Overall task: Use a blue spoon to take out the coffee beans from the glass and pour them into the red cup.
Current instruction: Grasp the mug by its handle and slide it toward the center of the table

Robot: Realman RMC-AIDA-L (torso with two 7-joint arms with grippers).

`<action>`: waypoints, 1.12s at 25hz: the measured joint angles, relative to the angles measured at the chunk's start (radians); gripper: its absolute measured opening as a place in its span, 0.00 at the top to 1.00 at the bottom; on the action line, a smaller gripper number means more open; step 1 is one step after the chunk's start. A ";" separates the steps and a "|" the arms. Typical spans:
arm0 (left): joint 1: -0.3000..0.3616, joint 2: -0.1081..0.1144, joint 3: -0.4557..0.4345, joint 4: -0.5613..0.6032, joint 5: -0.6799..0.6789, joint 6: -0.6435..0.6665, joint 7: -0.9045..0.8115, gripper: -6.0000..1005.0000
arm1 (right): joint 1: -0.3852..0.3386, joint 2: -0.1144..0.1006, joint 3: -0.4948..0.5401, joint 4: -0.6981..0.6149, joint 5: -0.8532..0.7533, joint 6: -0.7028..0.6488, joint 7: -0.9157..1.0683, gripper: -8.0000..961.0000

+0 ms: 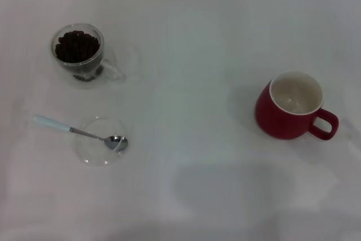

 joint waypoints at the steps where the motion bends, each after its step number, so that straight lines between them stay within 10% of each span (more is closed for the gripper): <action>1: 0.002 0.000 0.000 0.000 -0.003 0.000 0.000 0.38 | -0.001 0.003 0.000 0.000 0.012 0.005 -0.002 0.33; 28: 0.002 0.000 -0.001 0.008 -0.025 0.008 -0.001 0.38 | 0.051 0.012 -0.153 -0.098 -0.051 0.232 -0.028 0.33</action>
